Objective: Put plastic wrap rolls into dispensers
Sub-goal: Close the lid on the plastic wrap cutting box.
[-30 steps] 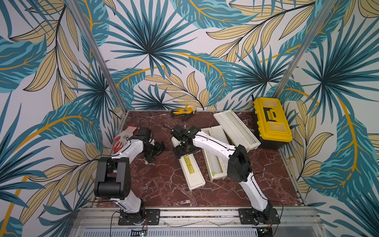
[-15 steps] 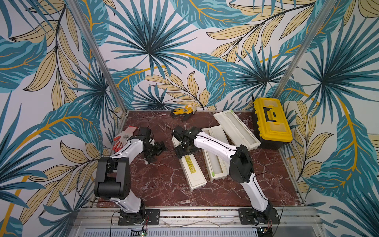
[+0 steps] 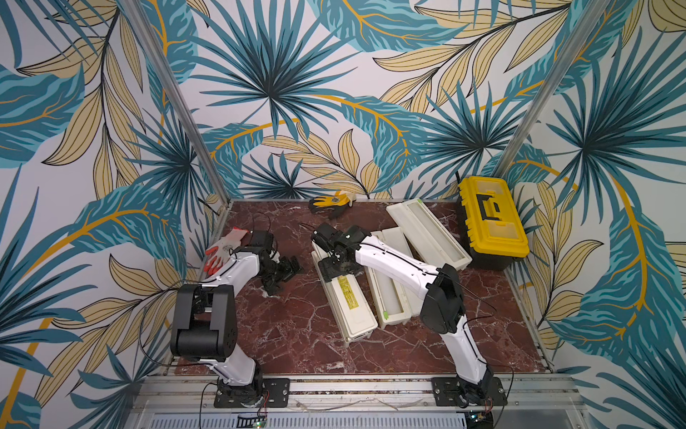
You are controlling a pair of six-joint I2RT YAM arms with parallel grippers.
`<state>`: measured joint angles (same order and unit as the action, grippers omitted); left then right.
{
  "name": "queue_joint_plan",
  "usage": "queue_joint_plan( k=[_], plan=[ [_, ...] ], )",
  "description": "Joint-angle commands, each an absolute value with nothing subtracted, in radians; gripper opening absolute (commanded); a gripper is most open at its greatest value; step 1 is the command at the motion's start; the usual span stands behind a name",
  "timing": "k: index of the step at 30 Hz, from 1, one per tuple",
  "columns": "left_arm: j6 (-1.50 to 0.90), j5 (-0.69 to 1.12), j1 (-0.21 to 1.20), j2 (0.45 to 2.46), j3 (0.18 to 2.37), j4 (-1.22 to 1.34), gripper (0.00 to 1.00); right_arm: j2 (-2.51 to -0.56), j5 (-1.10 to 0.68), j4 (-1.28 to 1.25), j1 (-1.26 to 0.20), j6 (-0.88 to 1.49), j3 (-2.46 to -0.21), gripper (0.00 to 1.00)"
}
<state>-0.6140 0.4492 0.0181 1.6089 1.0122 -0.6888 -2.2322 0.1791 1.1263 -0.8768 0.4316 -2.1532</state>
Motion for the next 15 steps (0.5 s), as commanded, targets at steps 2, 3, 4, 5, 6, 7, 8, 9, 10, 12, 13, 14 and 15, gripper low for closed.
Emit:
queue_joint_plan(
  k=[2, 3, 4, 5, 6, 7, 8, 9, 10, 12, 13, 14, 15],
  plan=[
    [-0.6, 0.437, 0.02, 1.603, 0.999, -0.689, 1.0, -2.27, 0.171, 1.147, -0.88, 0.429, -2.191, 0.73],
    [-0.6, 0.438, 0.021, 1.605, 1.0, -0.688, 1.0, -2.272, 0.165, 1.144, -0.881, 0.431, -2.196, 0.73],
    [-0.6, 0.436, 0.02, 1.606, 1.0, -0.689, 1.0, -2.276, 0.156, 1.141, -0.881, 0.43, -2.197, 0.73],
    [-0.6, 0.434, 0.02, 1.607, 1.0, -0.688, 1.0, -2.278, 0.151, 1.14, -0.881, 0.431, -2.198, 0.73],
    [-0.599, 0.433, 0.021, 1.609, 1.0, -0.689, 1.0, -2.282, 0.149, 1.14, -0.882, 0.431, -2.197, 0.73],
    [-0.599, 0.433, 0.021, 1.611, 1.0, -0.688, 1.0, -2.287, 0.146, 1.142, -0.882, 0.431, -2.199, 0.73],
    [-0.599, 0.433, 0.02, 1.613, 1.0, -0.689, 1.0, -2.29, 0.143, 1.144, -0.884, 0.432, -2.202, 0.73],
    [-0.598, 0.433, 0.021, 1.615, 1.0, -0.689, 1.0, -2.295, 0.141, 1.146, -0.884, 0.433, -2.203, 0.73],
    [-0.598, 0.434, 0.02, 1.617, 1.0, -0.688, 1.0, -2.296, 0.139, 1.146, -0.883, 0.434, -2.204, 0.73],
    [-0.598, 0.433, 0.021, 1.62, 1.001, -0.689, 1.0, -2.299, 0.134, 1.144, -0.886, 0.435, -2.207, 0.73],
    [-0.597, 0.433, 0.021, 1.621, 1.002, -0.689, 1.0, -2.3, 0.13, 1.143, -0.886, 0.434, -2.207, 0.73],
    [-0.597, 0.432, 0.02, 1.621, 1.002, -0.689, 1.0, -2.302, 0.128, 1.146, -0.887, 0.435, -2.209, 0.73],
    [-0.597, 0.432, 0.02, 1.623, 1.002, -0.688, 1.0, -2.308, 0.129, 1.15, -0.888, 0.437, -2.212, 0.73]
  ],
)
